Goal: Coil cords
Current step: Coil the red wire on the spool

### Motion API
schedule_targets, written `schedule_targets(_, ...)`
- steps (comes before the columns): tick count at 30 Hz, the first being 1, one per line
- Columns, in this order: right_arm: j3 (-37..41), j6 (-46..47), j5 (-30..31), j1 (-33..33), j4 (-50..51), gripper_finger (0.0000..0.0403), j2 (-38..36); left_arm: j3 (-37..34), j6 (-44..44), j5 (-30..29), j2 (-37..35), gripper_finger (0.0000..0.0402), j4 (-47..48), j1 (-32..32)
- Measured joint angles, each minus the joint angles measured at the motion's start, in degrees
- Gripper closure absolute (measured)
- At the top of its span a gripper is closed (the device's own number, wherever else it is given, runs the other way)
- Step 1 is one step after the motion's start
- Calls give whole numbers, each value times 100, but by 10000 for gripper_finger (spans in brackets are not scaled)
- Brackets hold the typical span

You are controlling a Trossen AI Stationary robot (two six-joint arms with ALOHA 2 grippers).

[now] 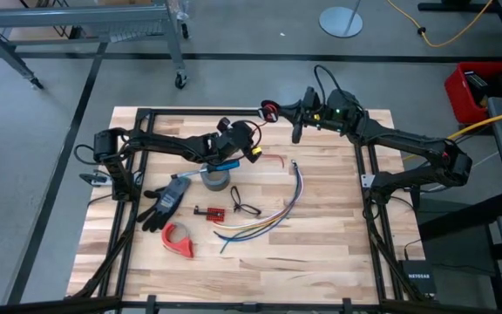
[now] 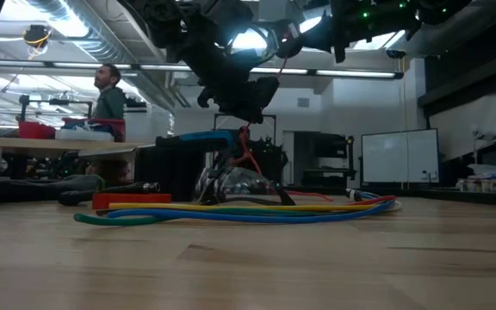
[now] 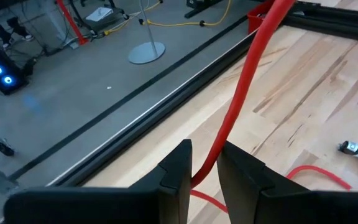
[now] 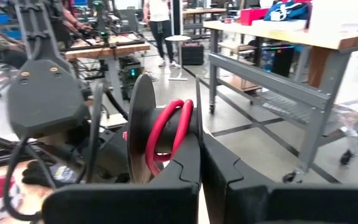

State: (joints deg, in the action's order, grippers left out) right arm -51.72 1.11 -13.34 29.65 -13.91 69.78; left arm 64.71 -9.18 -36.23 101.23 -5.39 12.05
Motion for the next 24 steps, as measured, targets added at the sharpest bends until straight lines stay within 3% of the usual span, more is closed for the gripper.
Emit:
schedule_targets(19, 0, 13, -134, 0, -4, 402, 0, 2, 507, 2, -2, 335, 4, -8)
schedule_targets(24, 0, 11, -134, 0, -5, 402, 0, 2, 475, 2, -2, 368, 8, -9)
